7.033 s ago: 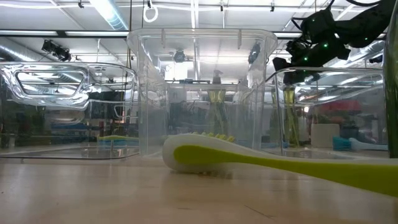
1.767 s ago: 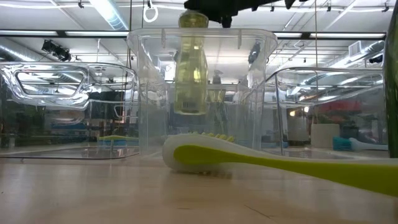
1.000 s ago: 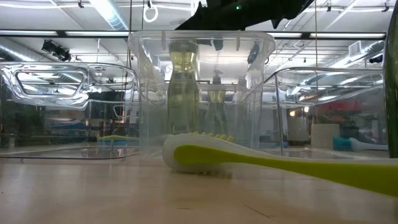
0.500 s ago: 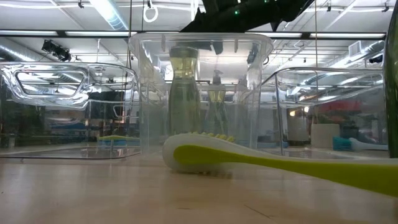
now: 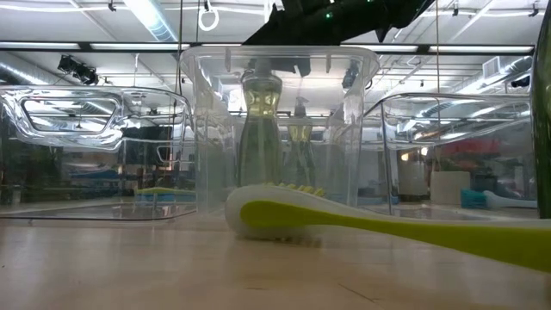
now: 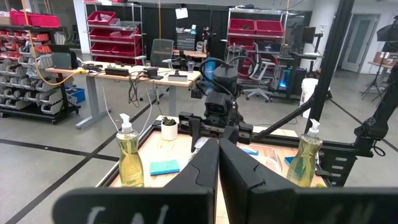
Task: Pick & Place Kitchen Sink Supplies
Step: Put the transparent dishwashing liquid dispenser into the middle transparent bin
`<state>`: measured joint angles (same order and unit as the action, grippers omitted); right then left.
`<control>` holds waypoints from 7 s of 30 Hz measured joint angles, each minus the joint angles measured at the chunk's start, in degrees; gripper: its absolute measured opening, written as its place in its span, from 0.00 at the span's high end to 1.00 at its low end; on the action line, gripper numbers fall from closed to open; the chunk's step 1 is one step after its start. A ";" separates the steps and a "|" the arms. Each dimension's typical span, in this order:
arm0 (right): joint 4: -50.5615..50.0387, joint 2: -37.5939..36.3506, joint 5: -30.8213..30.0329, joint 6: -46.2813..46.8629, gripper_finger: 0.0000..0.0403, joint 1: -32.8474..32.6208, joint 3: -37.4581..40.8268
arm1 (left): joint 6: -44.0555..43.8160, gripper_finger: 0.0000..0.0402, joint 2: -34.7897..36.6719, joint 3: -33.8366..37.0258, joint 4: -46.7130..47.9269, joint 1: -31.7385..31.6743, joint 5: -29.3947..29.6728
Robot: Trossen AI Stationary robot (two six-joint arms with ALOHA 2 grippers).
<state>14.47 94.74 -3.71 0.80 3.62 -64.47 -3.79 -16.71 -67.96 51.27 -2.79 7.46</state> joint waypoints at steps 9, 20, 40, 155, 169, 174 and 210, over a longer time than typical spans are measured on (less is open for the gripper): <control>-6.28 -5.69 0.16 -4.72 0.39 0.00 0.04 | -0.02 0.95 0.00 0.00 -0.01 0.00 -0.02; -10.27 -14.52 0.27 -4.78 0.38 0.05 0.07 | -0.02 0.95 0.00 0.00 -0.01 0.01 -0.01; -17.71 -21.38 0.10 -6.89 0.38 14.45 0.13 | -0.01 0.95 0.00 0.00 -0.02 0.02 0.00; 9.78 1.05 0.12 1.84 0.49 27.91 7.23 | -0.02 0.95 0.00 0.00 -0.01 0.02 -0.02; 9.97 0.96 -0.06 1.53 0.76 27.91 7.23 | -0.02 0.95 0.00 0.00 0.00 0.01 0.00; 9.73 0.91 -0.03 1.54 0.76 27.91 7.23 | -0.02 0.95 0.00 0.00 0.00 0.00 -0.01; -3.21 -24.75 2.30 -3.34 0.76 22.97 7.33 | -0.02 0.95 0.00 0.00 -0.02 0.02 -0.02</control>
<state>11.25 69.99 -1.41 -2.55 26.59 -57.14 -3.81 -16.71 -67.96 51.24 -2.76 7.44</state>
